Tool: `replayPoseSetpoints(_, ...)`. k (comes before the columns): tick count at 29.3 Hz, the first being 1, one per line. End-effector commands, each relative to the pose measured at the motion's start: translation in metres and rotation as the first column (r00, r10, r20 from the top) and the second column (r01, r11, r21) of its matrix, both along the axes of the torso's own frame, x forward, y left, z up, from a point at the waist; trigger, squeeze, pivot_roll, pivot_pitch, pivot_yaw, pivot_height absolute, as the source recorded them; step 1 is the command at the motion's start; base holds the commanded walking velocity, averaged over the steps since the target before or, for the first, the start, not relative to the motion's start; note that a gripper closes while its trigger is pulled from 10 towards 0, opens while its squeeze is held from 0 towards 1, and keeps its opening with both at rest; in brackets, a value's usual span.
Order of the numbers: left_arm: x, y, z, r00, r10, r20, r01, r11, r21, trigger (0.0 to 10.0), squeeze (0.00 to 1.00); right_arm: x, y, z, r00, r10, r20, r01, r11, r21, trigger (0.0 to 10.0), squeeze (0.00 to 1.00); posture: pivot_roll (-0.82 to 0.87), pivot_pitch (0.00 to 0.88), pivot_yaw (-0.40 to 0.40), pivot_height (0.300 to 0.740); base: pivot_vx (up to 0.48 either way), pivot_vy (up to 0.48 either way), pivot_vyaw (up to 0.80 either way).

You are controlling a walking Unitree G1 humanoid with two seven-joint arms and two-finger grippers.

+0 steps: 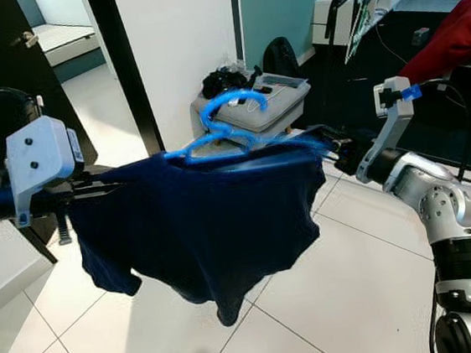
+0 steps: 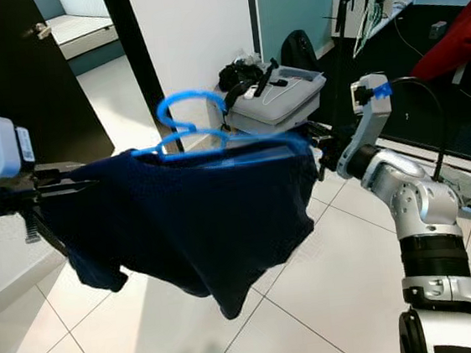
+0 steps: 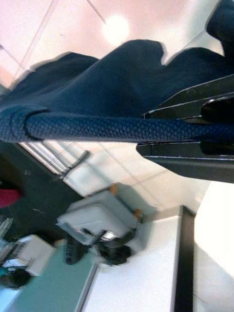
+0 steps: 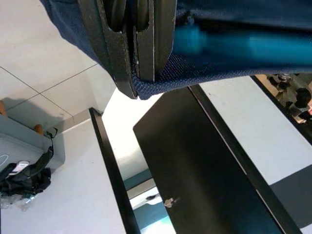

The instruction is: Hang hanger

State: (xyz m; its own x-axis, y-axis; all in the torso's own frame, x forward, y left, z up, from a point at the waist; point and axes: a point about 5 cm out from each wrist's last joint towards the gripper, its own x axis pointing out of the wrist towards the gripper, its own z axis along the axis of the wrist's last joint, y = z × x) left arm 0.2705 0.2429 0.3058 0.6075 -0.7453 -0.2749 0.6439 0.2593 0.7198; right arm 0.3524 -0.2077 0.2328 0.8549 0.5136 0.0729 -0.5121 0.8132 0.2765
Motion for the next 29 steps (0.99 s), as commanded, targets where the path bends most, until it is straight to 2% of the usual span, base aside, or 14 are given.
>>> replayPoseSetpoints(1,0.000,0.008,0.000,0.999,0.040,-0.005,-0.039,0.998,0.057,10.0,0.00,-0.001,0.001,0.002,1.000,0.011,0.007,-0.011,1.000,0.004,0.0,0.00,-0.05,0.000,0.051,0.740,0.000,0.000,0.00)
replayPoseSetpoints(3,0.001,0.011,-0.001,0.998,0.059,0.003,-0.059,0.994,0.096,10.0,0.00,-0.001,0.001,0.003,1.000,0.012,0.008,-0.012,1.000,0.003,0.0,0.00,-0.05,0.000,0.051,0.740,0.000,0.000,0.00)
replayPoseSetpoints(15,0.004,0.006,0.001,0.998,0.061,0.023,-0.063,0.996,0.067,10.0,0.00,-0.003,0.006,0.004,0.999,0.034,0.017,-0.034,0.999,-0.008,0.0,0.00,-0.05,0.000,0.050,0.740,0.000,0.000,0.00)
replayPoseSetpoints(20,0.012,-0.007,-0.003,0.997,0.068,0.042,-0.069,0.997,0.026,10.0,0.00,-0.004,0.019,0.015,0.996,0.075,0.046,-0.074,0.997,-0.019,0.0,0.00,-0.05,0.000,0.055,0.740,0.000,0.000,0.00)
replayPoseSetpoints(24,0.027,-0.027,-0.016,0.993,0.109,0.039,-0.107,0.993,-0.044,10.0,0.00,-0.008,0.048,0.042,0.980,0.154,0.130,-0.152,0.988,-0.019,0.0,0.00,-0.05,0.000,0.052,0.740,0.000,0.000,0.00)
replayPoseSetpoints(29,0.036,-0.032,-0.021,0.983,0.180,0.042,-0.176,0.981,-0.085,10.0,0.00,-0.010,0.054,0.053,0.972,0.169,0.161,-0.168,0.986,-0.021,0.0,0.00,-0.05,0.000,0.053,0.740,0.000,0.000,0.00)
